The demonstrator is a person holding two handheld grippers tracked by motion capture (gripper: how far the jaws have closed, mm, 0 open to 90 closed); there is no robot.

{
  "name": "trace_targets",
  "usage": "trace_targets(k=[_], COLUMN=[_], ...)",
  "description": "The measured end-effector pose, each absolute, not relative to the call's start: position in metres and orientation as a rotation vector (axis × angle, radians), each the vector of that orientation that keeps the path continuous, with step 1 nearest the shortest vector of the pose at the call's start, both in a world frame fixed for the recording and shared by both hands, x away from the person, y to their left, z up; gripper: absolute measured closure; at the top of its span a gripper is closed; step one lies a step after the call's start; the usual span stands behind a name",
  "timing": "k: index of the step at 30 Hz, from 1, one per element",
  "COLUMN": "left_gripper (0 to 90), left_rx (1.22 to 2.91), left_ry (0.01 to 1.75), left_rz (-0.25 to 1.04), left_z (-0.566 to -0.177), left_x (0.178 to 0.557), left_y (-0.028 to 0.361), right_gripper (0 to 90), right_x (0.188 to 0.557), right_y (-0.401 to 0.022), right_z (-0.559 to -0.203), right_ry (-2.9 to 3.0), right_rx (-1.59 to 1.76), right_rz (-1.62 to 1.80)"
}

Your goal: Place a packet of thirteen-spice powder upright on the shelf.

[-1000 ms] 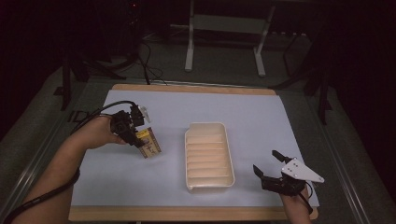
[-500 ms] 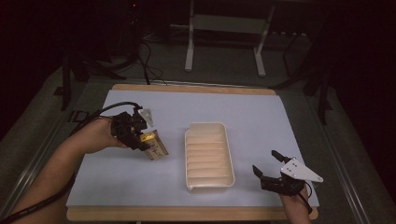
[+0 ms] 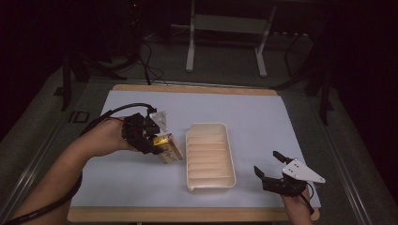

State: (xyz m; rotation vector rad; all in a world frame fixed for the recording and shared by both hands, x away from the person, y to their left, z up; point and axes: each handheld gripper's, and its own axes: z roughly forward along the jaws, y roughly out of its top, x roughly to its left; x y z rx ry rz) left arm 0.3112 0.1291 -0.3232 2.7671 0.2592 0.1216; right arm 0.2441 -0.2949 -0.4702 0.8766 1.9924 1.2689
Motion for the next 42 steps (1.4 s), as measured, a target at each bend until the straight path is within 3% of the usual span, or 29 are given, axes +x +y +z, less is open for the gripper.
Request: trace_targets(k=[19,42], left_gripper=[67.7,67.7], left_rx=[2.65,2.674], left_ry=[0.145,0.066], left_rz=[0.099,0.039], left_z=[-0.319,-0.358], left_x=[0.298,0.305], left_y=[0.082,0.039], right_gripper=[14.4,14.5], right_x=[0.244,0.244], right_y=[-0.295,-0.295], right_z=[-0.47,-0.47], right_ry=[1.995,2.004], right_rx=[0.876,0.87], right_rz=[1.271,1.272])
